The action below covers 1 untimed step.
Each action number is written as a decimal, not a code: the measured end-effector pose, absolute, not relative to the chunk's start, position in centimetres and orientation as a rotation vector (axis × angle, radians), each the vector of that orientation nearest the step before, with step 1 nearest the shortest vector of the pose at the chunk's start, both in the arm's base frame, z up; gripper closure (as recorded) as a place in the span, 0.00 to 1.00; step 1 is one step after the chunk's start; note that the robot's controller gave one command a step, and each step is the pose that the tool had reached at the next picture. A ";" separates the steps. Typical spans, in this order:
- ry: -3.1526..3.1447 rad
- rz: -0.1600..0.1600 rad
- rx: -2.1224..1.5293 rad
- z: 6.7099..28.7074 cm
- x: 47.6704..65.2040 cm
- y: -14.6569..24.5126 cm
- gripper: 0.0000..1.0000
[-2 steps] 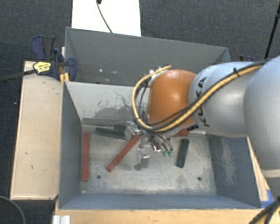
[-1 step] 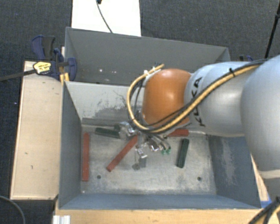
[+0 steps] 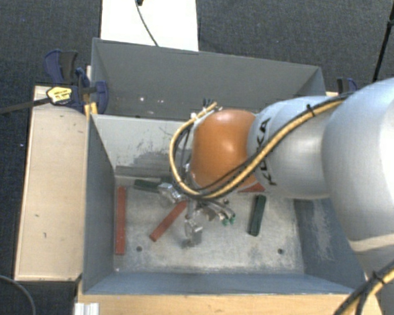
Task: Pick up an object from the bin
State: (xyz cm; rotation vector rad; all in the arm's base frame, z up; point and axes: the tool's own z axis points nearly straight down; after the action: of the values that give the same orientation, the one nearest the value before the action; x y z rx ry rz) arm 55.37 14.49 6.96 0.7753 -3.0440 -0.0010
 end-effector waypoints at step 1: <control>-3.048 -0.002 0.765 7.0 55.4 14.5 0.00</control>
Offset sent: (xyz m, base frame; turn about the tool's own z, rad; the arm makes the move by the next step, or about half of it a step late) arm 0.0000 0.0000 0.0000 0.0000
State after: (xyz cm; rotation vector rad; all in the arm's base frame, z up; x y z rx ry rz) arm 55.42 14.50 7.02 0.7655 -3.0476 -0.0022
